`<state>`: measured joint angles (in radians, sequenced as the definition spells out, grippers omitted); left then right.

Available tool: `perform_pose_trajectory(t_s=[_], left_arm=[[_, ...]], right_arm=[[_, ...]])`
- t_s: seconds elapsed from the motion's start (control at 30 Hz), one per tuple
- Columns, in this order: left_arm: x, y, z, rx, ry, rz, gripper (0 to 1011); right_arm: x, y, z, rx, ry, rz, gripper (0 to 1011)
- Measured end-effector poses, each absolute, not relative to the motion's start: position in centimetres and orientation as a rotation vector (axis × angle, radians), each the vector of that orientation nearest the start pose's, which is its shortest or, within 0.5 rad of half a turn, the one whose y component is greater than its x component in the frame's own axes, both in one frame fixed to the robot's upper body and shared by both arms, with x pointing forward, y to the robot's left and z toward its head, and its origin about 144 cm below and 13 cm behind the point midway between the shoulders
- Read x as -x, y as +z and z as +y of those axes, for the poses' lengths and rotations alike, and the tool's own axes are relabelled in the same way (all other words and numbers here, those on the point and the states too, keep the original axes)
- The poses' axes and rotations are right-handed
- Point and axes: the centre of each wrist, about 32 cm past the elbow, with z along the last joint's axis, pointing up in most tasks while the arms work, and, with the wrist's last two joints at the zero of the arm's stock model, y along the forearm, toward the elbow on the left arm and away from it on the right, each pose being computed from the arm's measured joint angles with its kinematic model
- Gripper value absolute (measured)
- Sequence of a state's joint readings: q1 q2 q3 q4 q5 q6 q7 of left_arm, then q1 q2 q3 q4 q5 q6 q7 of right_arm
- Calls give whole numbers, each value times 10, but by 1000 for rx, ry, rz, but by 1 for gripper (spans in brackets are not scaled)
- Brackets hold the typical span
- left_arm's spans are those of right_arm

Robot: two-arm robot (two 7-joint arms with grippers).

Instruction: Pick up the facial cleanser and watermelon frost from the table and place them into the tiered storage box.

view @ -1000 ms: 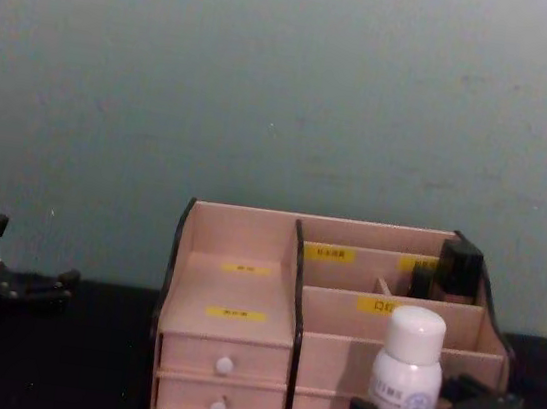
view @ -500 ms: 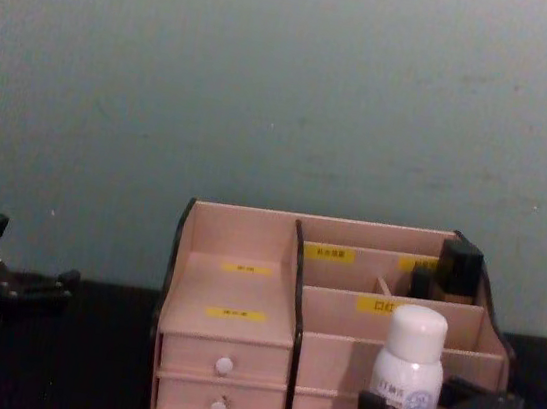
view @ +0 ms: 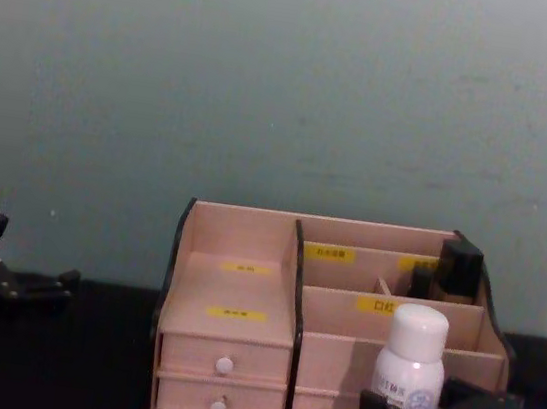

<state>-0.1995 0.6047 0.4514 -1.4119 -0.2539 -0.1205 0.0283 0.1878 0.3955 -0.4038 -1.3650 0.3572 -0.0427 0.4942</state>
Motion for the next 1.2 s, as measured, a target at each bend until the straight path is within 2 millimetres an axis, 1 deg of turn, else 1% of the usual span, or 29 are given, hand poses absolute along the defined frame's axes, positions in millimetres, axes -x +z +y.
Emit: perform_pose_trajectory(t_s=[0.3,0.53,0.7,0.8,0.83,0.87,1.0,1.07,1.2], left_arm=[[-489,1140,310,-304,1248,-285,1001],[-489,1140,310,-304,1248,-285,1001],[-489,1140,310,-304,1248,-285,1001],[-489,1140,310,-305,1248,-285,1001],[-489,1140,310,-305,1248,-285,1001],[-489,1140,310,-304,1248,-285,1001],[-489,1140,310,-304,1248,-285,1001],[-489,1140,310,-305,1248,-285,1001],[-489,1140,310,-304,1248,-285,1001]], right_arm=[[-492,1119,-252,145,-780,40,590],[-489,1126,-255,124,-757,34,590],[-488,1138,-257,92,-749,27,590],[-489,1149,-258,64,-750,19,590],[-489,1149,-258,64,-750,19,590],[-491,1155,-258,45,-753,12,590],[-495,1163,-256,21,-761,0,590],[-500,1170,-255,3,-775,-14,590],[-506,1177,-253,-14,-791,-31,590]])
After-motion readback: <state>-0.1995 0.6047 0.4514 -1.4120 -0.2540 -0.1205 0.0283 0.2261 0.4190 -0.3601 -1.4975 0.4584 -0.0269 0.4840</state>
